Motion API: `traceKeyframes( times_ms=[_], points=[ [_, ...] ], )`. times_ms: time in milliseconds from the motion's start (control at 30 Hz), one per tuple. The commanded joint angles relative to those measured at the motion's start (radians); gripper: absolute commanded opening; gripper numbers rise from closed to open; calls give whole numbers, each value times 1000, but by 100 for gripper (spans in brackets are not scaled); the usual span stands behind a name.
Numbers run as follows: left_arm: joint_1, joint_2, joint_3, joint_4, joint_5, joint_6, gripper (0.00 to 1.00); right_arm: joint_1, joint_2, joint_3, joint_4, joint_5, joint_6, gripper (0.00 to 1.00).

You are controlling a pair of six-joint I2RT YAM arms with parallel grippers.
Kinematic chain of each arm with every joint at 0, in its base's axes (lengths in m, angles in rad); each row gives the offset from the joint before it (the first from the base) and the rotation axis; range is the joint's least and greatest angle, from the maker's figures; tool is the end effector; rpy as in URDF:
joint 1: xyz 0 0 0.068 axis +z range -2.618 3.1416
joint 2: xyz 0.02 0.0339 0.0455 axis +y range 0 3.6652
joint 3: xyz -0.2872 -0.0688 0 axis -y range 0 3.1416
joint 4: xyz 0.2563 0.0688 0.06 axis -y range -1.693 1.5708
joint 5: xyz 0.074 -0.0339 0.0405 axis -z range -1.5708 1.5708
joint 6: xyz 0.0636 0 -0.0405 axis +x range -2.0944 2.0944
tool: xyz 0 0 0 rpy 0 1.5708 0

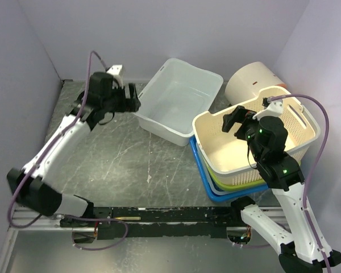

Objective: Turn the large container upside down

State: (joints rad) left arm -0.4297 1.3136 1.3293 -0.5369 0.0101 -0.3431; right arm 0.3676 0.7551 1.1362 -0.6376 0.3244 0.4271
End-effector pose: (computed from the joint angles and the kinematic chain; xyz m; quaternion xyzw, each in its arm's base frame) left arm 0.2921 -0.1346 0.3868 0.0400 0.8645 -0.1929 0.4624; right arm 0.1532 0.0373 0.4273 0.1218 0.7781 0.1154 0.6054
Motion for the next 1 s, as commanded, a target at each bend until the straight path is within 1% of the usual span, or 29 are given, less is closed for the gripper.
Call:
traceKeyframes(
  times_ms=[0, 133, 233, 400, 467, 533, 600, 633, 700, 800, 900, 967],
  points=[
    [75, 206, 217, -54, -31, 118, 95, -7, -7, -1, 38, -31, 14, 100],
    [98, 404, 351, -38, -9, 224, 95, -7, 12, 9, 27, -49, 29, 100],
    [99, 510, 422, -19, 0, 261, 96, -7, 27, 8, 24, -62, 34, 100],
    [98, 612, 451, 49, 120, 268, 95, -7, 53, 7, 24, -66, 37, 100],
    [97, 650, 454, 70, 113, 259, 92, -7, 62, 6, 28, -70, 33, 100],
    [97, 696, 479, 51, 98, 252, 85, -7, 75, 8, 27, -78, 31, 100],
    [97, 722, 478, 42, 92, 250, 76, -6, 84, 8, 27, -80, 33, 100],
    [97, 717, 463, 44, 81, 247, 69, -7, 89, 6, 28, -82, 34, 100],
    [97, 682, 408, 72, 56, 240, 51, -6, 91, -1, 34, -82, 35, 100],
    [97, 607, 312, 95, 13, 246, 31, -6, 93, -12, 50, -89, 34, 100],
    [97, 528, 215, 90, -39, 230, 20, -6, 98, -19, 68, -102, 31, 100],
    [97, 473, 149, 71, -76, 198, 16, -7, 104, -22, 83, -117, 30, 100]
  ],
)
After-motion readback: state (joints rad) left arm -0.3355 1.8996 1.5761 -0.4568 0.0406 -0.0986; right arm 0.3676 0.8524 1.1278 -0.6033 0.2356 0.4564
